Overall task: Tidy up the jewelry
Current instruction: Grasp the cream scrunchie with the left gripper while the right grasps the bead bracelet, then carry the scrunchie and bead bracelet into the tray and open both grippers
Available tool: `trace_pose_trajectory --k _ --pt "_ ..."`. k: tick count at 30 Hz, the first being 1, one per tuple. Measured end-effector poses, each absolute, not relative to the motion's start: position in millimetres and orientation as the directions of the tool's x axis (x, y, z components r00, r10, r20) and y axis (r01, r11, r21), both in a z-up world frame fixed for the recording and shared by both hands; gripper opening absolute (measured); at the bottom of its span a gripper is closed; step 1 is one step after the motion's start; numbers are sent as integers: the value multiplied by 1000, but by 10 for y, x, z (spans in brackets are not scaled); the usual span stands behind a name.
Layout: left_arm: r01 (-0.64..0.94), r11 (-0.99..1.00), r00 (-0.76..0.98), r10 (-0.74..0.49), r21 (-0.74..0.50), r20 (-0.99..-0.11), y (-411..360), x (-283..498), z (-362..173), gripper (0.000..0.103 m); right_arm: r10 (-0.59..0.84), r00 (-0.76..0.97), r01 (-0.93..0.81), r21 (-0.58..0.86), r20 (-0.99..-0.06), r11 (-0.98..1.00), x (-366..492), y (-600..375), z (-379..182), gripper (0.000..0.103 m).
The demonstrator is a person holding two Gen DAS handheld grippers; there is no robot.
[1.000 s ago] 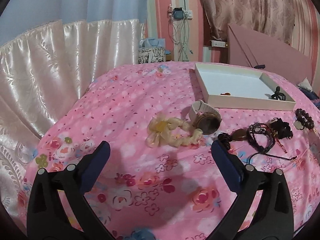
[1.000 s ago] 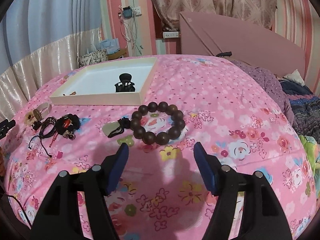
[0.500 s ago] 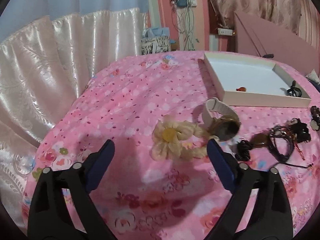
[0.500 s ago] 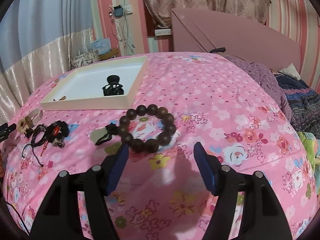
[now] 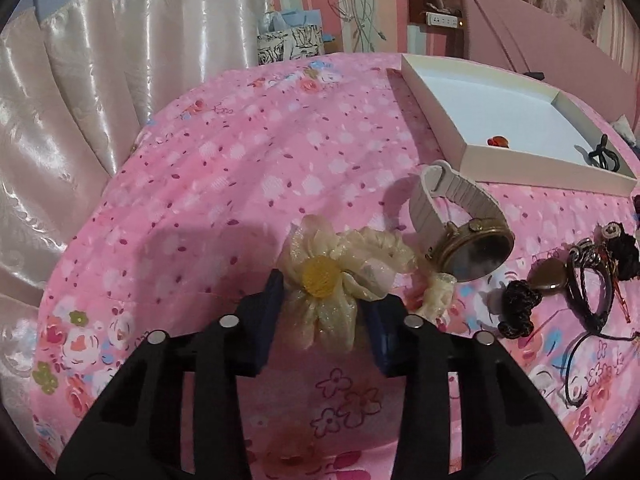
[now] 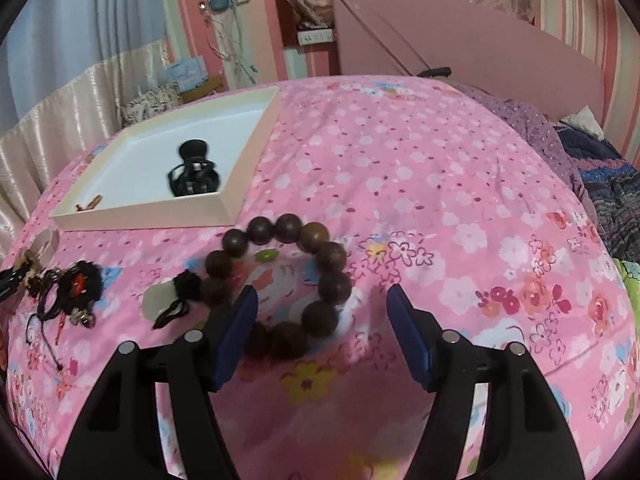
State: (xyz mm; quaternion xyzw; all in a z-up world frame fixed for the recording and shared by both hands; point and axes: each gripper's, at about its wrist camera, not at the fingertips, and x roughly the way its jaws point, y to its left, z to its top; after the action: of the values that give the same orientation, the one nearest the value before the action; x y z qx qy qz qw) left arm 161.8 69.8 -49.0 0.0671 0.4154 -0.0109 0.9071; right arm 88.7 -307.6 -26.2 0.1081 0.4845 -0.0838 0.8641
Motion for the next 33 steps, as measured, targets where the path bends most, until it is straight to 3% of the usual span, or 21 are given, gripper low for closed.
trace_pose_trajectory --k 2,5,7,9,14,24,33 --pt "77 991 653 33 110 -757 701 1617 -498 28 -34 496 252 106 -868 962 950 -3095 -314 56" --pt "79 991 655 29 106 -755 712 1607 -499 22 -55 480 245 74 -876 967 1046 -3089 -347 52" --pt "87 991 659 18 100 -752 706 1596 -490 18 -73 480 241 51 -874 969 1084 -3090 -346 42" --pt "93 992 667 5 90 -745 714 1570 -472 17 -76 491 242 52 -868 969 1091 -3099 -341 21" --pt "86 995 712 -25 52 -701 788 1451 -369 17 -55 535 240 90 -843 967 1003 -3129 -233 18" --pt "131 991 813 -104 6 -573 707 1138 310 17 -27 682 181 133 -731 974 864 -2990 519 18" --pt "181 983 831 -141 22 -538 369 1174 654 17 17 737 108 142 -676 984 945 -2772 914 18"
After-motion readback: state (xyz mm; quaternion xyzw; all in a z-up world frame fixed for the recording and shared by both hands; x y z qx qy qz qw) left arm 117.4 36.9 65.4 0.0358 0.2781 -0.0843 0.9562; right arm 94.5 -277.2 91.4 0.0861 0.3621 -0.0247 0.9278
